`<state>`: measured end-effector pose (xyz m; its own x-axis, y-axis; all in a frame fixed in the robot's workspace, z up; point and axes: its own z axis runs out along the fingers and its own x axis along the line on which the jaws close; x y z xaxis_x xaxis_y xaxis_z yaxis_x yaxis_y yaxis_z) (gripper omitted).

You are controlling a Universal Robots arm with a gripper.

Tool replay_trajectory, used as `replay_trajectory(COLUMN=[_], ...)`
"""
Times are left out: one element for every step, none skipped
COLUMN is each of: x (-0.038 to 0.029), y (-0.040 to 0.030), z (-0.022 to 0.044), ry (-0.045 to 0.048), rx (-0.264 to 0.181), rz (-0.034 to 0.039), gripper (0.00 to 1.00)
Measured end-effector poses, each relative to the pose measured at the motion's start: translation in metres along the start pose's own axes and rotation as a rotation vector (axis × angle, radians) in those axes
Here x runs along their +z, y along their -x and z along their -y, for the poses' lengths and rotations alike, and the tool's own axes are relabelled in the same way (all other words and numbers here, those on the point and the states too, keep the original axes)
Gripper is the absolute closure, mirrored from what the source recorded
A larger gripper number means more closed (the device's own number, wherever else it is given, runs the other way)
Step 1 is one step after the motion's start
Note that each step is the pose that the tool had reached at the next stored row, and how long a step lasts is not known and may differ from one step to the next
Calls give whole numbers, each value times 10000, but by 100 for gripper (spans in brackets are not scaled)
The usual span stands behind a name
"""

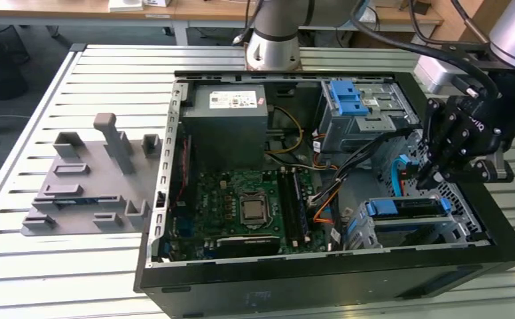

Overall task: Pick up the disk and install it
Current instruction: 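Insert the first disk wire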

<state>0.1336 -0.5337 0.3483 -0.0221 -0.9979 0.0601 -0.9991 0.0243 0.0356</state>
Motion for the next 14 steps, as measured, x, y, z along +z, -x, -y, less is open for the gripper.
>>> replay_trajectory(x=[10,18,24,31,36,41,43,43,43,42,42,43,43,43], y=[-7,-14,-23,-30,-37,-43,-44,-44,-45,-45,-45,-45,-46,-46], z=[1,1,2,2,2,3,2,3,3,2,2,3,2,3], ry=[0,0,0,0,0,0,0,0,0,0,0,0,0,0], rx=[0,0,0,0,0,0,0,0,0,0,0,0,0,0], rz=[2,3,2,1,2,2,4,3,2,1,1,2,2,-1], gripper=[84,84,84,84,84,84,84,84,84,84,84,84,84,84])
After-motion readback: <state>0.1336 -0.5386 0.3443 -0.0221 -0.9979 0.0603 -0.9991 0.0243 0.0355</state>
